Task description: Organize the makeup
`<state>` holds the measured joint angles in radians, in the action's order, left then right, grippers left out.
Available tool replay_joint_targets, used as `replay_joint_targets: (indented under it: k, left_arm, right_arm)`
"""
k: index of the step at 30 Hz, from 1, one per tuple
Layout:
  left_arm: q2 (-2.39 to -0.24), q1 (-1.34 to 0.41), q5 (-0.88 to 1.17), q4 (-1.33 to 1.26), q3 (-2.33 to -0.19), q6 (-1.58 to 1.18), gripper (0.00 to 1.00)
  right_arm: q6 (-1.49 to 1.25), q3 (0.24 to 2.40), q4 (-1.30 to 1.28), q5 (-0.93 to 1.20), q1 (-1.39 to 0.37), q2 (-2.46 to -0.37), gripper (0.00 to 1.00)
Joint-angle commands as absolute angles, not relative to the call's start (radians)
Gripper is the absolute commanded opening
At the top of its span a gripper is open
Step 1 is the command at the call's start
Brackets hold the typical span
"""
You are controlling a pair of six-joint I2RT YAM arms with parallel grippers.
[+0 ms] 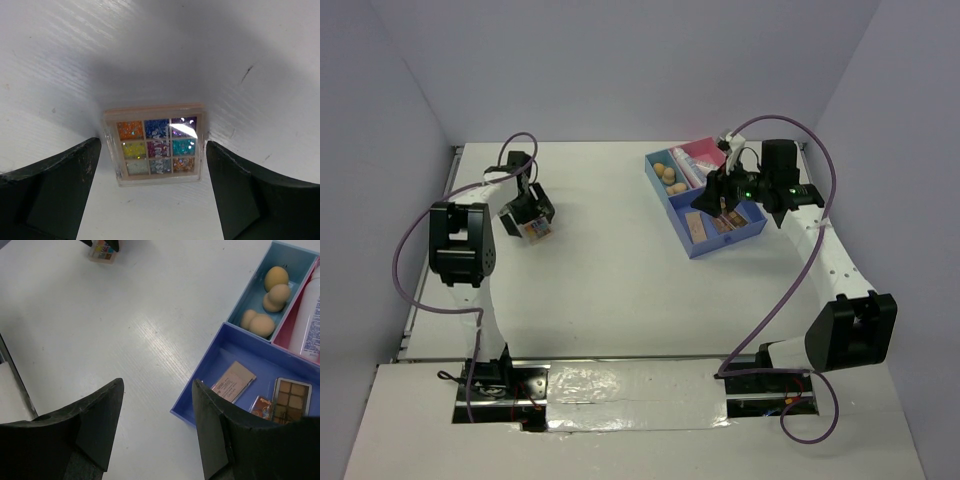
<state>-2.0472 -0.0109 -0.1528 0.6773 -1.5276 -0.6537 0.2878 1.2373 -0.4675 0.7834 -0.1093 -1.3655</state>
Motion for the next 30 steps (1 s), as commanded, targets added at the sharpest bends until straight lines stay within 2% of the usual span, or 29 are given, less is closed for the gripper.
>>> replay_joint_targets:
  k: [1, 6, 11, 12, 14, 17, 18, 21, 24, 27, 30]
  left_arm:
    - [-2.098, -0.02, -0.17, 0.724, -1.565, -0.624, 0.99]
    - [-2.114, -0.025, -0.192, 0.741, -1.537, -0.612, 0.98]
    - [-2.106, -0.025, -0.192, 0.724, -1.493, -0.601, 0.9]
    - [-2.102, -0.023, -0.184, 0.719, -1.486, -0.601, 0.87]
    - [-2.073, -0.025, -0.146, 0.681, -1.473, -0.598, 0.71]
    - [-2.037, -0.025, -0.091, 0.66, -1.465, -0.597, 0.57]
    - [-2.025, -0.025, -0.071, 0.643, -1.462, -0.594, 0.48]
    - [-1.958, -0.025, 0.036, 0.571, -1.419, -0.586, 0.34]
    - [-1.881, -0.028, 0.197, 0.479, -1.372, -0.569, 0.26]
    - [-1.812, -0.049, 0.383, 0.41, -1.327, -0.545, 0.22]
    - [-1.729, -0.083, 0.546, 0.237, -1.25, -0.558, 0.23]
  right_arm:
    - [0.282, 1.232, -0.425, 0.811, -0.118, -1.338, 0.65]
    - [0.281, 1.223, -0.42, 0.818, -0.118, -1.333, 0.65]
    - [0.278, 1.218, -0.42, 0.828, -0.118, -1.328, 0.65]
    - [0.278, 1.218, -0.422, 0.831, -0.118, -1.328, 0.65]
    - [0.278, 1.216, -0.423, 0.834, -0.12, -1.327, 0.64]
    - [0.285, 1.218, -0.433, 0.839, -0.129, -1.327, 0.64]
    - [0.291, 1.219, -0.439, 0.841, -0.143, -1.328, 0.63]
    - [0.319, 1.235, -0.478, 0.856, -0.199, -1.345, 0.57]
    - [0.331, 1.272, -0.541, 0.838, -0.286, -1.39, 0.48]
    - [0.261, 1.308, -0.566, 0.867, -0.333, -1.448, 0.46]
    - [0.125, 1.36, -0.574, 0.948, -0.334, -1.538, 0.46]
